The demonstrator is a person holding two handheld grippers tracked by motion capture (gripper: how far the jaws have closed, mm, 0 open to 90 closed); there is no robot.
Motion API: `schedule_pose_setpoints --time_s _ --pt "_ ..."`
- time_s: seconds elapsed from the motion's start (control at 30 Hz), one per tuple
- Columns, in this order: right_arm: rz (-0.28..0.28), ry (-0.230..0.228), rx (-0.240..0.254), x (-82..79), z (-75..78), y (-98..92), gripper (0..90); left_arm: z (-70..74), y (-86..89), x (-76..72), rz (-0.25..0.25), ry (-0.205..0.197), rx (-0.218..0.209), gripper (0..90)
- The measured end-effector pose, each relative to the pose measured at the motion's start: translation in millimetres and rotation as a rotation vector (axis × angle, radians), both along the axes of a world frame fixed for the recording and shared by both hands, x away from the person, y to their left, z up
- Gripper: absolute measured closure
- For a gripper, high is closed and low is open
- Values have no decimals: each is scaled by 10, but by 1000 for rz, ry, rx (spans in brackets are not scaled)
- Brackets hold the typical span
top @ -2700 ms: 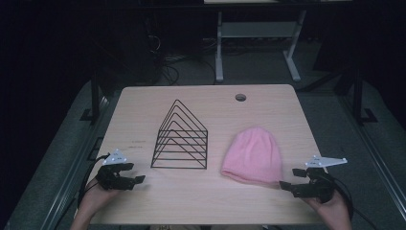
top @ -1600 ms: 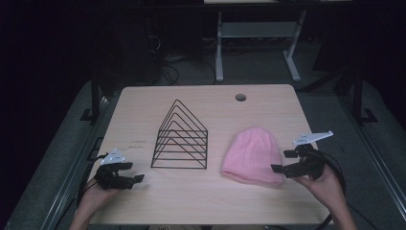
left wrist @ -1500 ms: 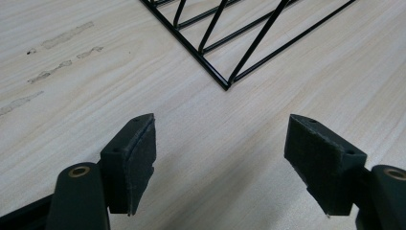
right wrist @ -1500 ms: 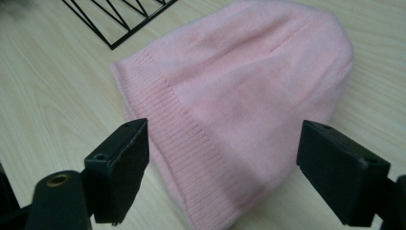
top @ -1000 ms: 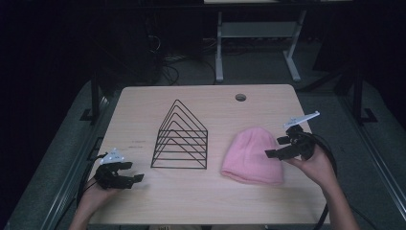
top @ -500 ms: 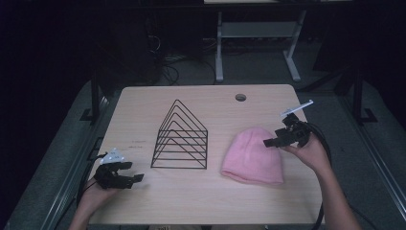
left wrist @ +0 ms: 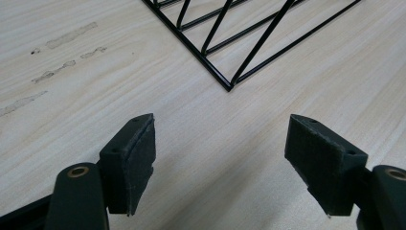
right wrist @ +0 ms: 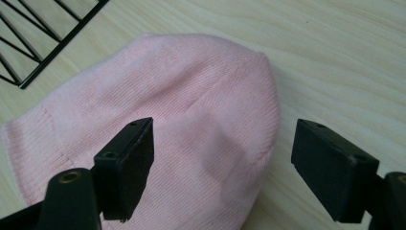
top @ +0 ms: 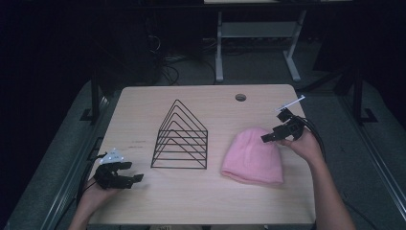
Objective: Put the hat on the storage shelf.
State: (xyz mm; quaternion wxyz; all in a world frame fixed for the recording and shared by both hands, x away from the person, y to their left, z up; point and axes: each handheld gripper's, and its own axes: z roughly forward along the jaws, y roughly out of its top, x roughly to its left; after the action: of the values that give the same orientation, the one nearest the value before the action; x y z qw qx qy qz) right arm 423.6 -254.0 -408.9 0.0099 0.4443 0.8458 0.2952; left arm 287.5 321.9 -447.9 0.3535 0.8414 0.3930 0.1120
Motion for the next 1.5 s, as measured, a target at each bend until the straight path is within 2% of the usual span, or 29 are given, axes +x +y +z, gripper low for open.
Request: schedule_pose_setpoints --time_s 0.23,0.3,0.37,0.43,0.8,0.9,1.03,1.33,1.5 --pt "-19 28 -12 103 -57 6 240 -6 0 -6 1 5 2 262" --pt "-21 31 -20 127 -70 14 247 0 4 -3 -4 1 5 262" --pt "-26 13 -39 147 -75 23 278 -1 2 -4 -4 0 5 262" --pt "-24 18 -30 163 -84 25 296 -3 7 -1 -4 0 7 263" --pt "-31 77 -83 248 -227 82 400 -16 -13 0 -11 2 5 262" --pt "-24 82 -72 255 -258 94 439 -18 -8 0 -8 6 9 262" --pt "-17 122 -60 267 -331 102 521 -16 -5 0 -10 4 7 262" --pt "-17 136 -17 244 -369 109 698 -14 -13 -2 -11 4 3 263" --pt "-26 152 10 227 -352 69 747 -17 -13 -4 -15 8 5 263"
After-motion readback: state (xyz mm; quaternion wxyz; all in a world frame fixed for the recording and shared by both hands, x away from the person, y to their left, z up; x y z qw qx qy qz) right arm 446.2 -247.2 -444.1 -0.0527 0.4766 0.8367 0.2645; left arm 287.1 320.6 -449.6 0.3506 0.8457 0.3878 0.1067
